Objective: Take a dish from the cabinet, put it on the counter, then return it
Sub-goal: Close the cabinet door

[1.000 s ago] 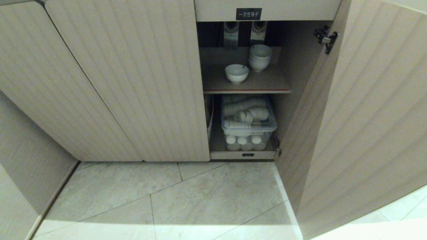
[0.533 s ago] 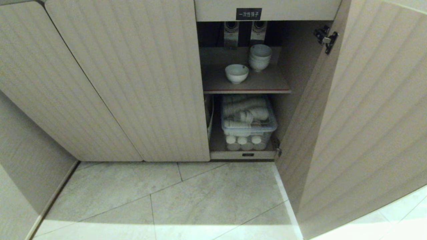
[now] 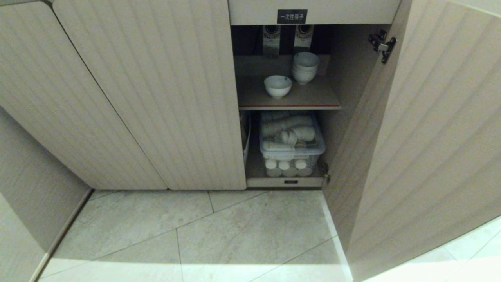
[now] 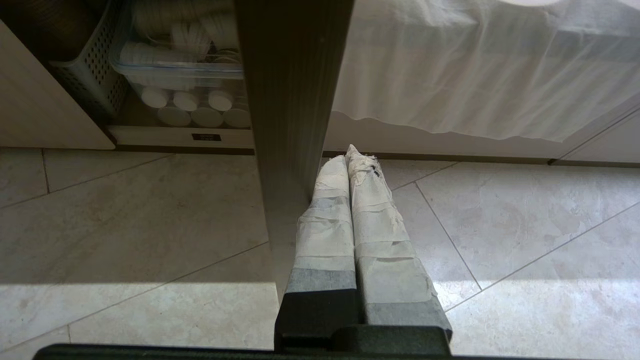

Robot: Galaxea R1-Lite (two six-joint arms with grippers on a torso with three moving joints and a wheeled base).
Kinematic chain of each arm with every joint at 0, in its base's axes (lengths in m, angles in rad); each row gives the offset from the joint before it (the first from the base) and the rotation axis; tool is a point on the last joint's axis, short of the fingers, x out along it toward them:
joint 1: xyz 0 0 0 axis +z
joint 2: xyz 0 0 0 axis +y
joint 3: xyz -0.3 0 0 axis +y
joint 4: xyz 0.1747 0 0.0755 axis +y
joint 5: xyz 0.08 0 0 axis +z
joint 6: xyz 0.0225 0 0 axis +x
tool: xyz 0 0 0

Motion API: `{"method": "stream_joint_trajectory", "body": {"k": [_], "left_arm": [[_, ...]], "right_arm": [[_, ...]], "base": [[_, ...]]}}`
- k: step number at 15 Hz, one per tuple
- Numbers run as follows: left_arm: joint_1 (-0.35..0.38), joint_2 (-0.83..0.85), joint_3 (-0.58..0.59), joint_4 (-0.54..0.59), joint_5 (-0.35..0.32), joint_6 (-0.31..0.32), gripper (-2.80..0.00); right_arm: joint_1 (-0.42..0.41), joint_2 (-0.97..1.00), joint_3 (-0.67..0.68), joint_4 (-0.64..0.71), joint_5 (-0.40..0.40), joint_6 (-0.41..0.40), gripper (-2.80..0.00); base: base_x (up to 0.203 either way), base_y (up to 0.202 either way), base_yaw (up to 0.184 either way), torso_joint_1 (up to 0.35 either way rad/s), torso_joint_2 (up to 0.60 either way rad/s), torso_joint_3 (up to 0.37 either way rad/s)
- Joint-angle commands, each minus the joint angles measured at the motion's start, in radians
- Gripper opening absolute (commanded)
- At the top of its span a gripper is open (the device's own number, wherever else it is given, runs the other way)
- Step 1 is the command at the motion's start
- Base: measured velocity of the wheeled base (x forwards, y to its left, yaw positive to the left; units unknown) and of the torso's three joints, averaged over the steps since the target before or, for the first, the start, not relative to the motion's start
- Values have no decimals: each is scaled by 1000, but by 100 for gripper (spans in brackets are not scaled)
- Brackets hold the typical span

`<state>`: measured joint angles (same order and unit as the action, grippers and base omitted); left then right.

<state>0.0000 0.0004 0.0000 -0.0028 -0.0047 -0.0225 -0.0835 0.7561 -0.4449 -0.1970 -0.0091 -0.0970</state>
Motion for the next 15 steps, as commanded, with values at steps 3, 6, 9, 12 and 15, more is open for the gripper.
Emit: {"method": "stream_joint_trajectory", "body": {"k": [3,6,9,12,15], "left_arm": [[0,0,0,0,0,-1,-280],[0,0,0,-2,0,-1,-280],[0,0,0,0,0,-1,-280],[0,0,0,0,0,-1,-280],[0,0,0,0,0,-1,-280]], "right_arm": [[-1,23,-11,-1,1,2,-280],[1,13,-1,10,14,2,-280],[2,11,9,11,36,3,-280],[2,11,18,11,76,5,-280],[8,5,28,13,113,3,-280]], "base": [[0,0,0,0,0,0],[0,0,0,0,0,0],[0,0,0,0,0,0],[0,0,0,0,0,0],[0,0,0,0,0,0]]}}
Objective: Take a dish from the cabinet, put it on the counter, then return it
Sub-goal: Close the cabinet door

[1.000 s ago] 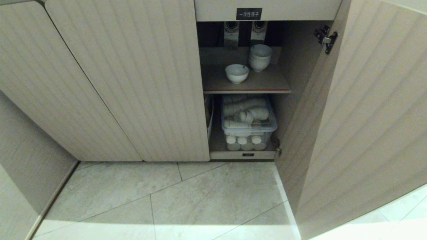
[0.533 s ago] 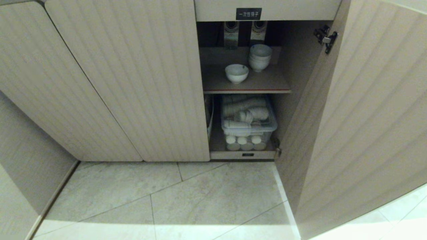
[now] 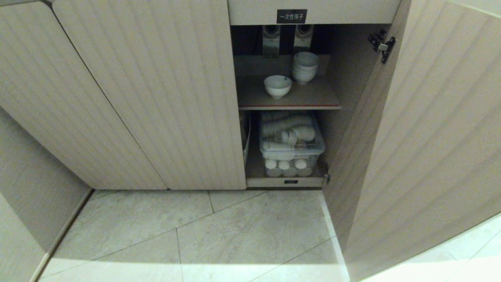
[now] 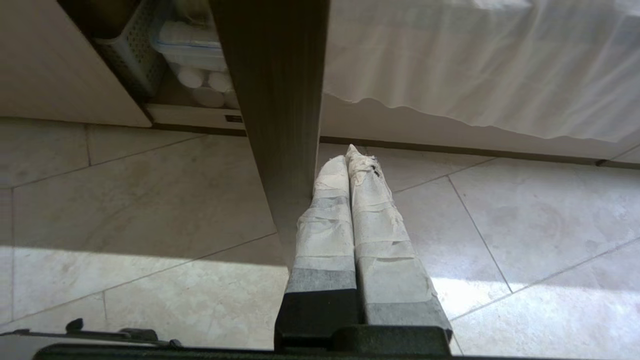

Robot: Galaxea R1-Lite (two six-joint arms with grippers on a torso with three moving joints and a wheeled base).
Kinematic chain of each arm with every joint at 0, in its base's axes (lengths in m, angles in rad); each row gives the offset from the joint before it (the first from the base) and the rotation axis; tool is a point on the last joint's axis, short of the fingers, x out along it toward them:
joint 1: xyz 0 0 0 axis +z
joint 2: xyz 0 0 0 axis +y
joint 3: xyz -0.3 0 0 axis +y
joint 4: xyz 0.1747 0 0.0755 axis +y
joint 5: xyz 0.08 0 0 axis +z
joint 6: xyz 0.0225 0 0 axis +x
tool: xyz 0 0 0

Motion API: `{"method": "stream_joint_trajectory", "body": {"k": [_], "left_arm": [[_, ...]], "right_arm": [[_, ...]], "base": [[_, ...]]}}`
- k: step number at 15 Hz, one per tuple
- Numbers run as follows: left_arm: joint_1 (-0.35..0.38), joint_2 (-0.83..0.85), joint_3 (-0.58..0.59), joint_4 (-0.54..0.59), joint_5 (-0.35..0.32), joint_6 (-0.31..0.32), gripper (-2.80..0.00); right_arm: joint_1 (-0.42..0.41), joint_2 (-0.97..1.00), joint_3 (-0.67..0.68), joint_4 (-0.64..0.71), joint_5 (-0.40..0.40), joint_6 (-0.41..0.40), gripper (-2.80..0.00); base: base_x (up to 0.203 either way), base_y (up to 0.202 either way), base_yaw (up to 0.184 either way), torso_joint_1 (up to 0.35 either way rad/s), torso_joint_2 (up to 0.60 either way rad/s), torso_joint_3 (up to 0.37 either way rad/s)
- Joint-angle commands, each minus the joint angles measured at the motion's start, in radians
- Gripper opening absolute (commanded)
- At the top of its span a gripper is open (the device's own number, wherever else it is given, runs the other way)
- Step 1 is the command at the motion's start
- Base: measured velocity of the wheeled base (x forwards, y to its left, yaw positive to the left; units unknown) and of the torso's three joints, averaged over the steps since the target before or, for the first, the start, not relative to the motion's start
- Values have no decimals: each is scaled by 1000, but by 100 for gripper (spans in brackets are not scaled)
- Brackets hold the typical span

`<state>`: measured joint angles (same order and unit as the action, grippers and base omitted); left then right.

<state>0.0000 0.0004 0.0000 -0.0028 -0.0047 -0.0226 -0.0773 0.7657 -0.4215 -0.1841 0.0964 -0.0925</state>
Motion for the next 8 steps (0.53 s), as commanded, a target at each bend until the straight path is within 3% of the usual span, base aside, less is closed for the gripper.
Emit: {"method": "stream_joint_trajectory", "body": {"k": [1,8], "left_arm": [[0,0,0,0,0,0,-280],[0,0,0,0,0,0,-280]], "right_arm": [[5,-5,10,-1,11,-4,-280],[65,24,15,-1,11,-9,-280]], "base": [[0,0,0,0,0,0],[0,0,0,0,0,0]]}}
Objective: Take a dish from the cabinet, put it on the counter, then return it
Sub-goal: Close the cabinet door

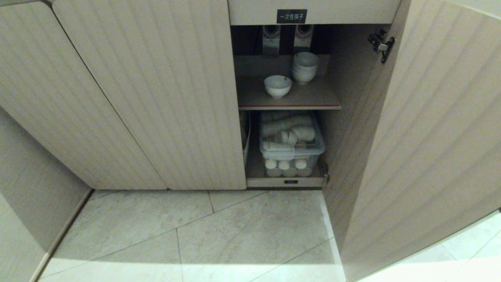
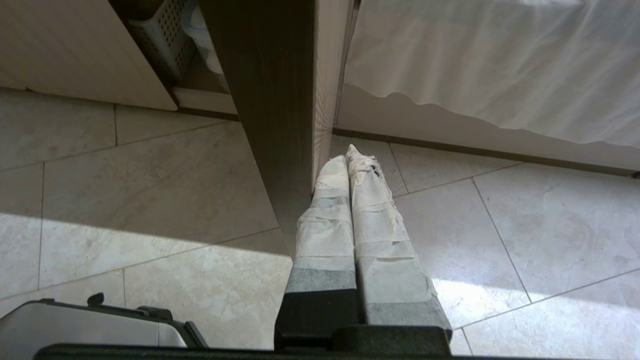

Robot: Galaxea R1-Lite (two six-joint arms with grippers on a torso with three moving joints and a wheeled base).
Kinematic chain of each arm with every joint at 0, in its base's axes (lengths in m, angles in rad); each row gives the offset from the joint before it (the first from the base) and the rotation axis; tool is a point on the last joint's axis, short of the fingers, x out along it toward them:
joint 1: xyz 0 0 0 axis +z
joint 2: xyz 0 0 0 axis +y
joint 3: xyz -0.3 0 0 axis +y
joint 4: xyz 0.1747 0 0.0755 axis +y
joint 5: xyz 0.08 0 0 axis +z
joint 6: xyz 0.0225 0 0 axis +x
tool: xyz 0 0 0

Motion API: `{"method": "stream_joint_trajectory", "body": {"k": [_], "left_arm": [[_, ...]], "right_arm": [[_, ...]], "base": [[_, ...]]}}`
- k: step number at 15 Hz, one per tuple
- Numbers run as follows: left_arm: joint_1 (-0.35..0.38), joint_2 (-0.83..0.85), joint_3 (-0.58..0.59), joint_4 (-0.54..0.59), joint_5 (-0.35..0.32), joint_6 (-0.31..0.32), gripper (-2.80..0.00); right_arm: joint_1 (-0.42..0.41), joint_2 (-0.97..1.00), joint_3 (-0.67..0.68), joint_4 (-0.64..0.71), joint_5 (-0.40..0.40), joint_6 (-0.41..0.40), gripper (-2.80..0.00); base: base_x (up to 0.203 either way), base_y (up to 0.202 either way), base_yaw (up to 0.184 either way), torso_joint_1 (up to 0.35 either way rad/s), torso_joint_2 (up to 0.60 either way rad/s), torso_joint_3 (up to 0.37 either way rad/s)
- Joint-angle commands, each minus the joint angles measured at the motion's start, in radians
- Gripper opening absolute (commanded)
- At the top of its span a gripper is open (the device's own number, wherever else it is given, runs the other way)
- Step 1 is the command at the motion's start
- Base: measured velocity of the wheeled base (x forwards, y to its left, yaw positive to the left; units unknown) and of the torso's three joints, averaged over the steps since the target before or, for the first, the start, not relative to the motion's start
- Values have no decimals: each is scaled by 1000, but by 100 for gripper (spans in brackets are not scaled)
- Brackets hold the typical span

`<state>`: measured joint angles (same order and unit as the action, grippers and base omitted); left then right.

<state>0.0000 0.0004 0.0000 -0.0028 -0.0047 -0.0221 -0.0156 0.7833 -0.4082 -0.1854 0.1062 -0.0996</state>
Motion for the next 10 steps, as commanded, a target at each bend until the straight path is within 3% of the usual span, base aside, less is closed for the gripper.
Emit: {"method": "stream_joint_trajectory", "body": {"k": [1,10], "left_arm": [[0,0,0,0,0,-1,-280],[0,0,0,0,0,-1,-280]], "right_arm": [[7,7,9,-3,1,-3,-280],[22,35,26,-11,2,-29,-280]], "base": [[0,0,0,0,0,0],[0,0,0,0,0,0]]}}
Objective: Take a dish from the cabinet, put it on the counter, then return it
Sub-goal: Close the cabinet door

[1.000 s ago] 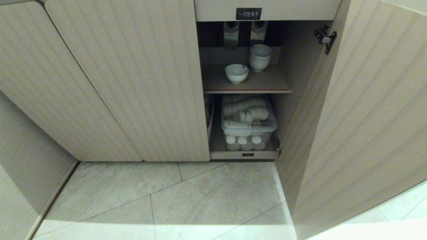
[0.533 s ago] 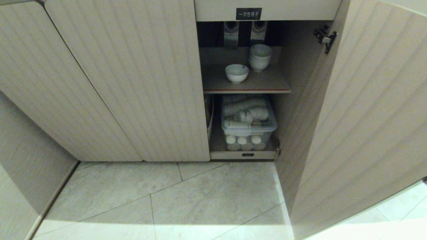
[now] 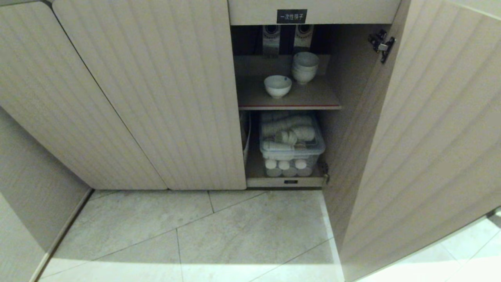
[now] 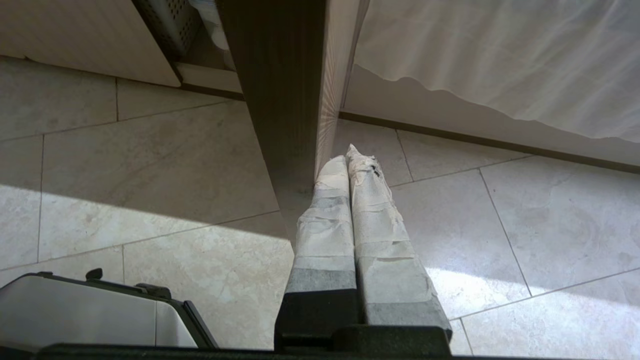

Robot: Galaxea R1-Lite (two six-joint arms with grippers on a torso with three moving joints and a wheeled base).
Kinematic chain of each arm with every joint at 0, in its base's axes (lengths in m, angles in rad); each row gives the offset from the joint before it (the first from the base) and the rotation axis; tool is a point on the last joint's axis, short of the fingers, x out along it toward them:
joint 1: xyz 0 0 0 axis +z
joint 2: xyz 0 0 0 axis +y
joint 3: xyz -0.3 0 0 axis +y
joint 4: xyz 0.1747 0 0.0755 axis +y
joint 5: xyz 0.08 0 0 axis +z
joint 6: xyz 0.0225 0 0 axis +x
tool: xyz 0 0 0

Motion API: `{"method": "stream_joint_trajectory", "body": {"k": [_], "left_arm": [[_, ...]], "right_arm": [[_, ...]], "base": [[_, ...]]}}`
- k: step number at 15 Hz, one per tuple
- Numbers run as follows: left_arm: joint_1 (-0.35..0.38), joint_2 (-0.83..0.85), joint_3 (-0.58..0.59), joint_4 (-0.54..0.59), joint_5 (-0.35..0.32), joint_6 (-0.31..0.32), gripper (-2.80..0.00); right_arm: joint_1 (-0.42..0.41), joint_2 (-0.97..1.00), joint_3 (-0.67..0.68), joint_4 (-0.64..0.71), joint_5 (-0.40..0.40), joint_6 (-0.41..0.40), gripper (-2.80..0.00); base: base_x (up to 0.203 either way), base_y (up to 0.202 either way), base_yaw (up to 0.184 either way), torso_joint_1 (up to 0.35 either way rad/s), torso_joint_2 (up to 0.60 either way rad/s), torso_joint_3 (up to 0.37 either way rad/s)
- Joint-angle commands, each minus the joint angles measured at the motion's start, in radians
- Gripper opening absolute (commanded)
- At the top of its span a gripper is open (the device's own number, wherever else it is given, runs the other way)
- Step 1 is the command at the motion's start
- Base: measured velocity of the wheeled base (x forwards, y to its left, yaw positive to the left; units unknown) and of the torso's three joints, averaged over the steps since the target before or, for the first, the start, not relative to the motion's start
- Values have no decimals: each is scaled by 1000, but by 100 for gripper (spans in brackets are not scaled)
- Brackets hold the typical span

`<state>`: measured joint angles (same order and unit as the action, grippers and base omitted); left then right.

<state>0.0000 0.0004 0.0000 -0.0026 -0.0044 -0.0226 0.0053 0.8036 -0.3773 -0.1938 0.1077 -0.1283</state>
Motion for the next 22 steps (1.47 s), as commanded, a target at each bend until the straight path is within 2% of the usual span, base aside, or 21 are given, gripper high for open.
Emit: {"method": "stream_joint_trajectory", "body": {"k": [1,5,11,16,22], "left_arm": [[0,0,0,0,0,0,-280],[0,0,0,0,0,0,-280],[0,0,0,0,0,0,-280],[0,0,0,0,0,0,-280],[0,0,0,0,0,0,-280]], "right_arm": [[1,24,-9,-3,0,-2,-280],[6,54,-27,-5,1,-2,-280],[99,125,-57,-95,0,1,-280],[171,150,-58,-105,-2,-1,-280],[193,246,-131,-104,-5,-14,-280]], "base": [[0,0,0,0,0,0],[0,0,0,0,0,0],[0,0,0,0,0,0],[0,0,0,0,0,0],[0,0,0,0,0,0]]}}
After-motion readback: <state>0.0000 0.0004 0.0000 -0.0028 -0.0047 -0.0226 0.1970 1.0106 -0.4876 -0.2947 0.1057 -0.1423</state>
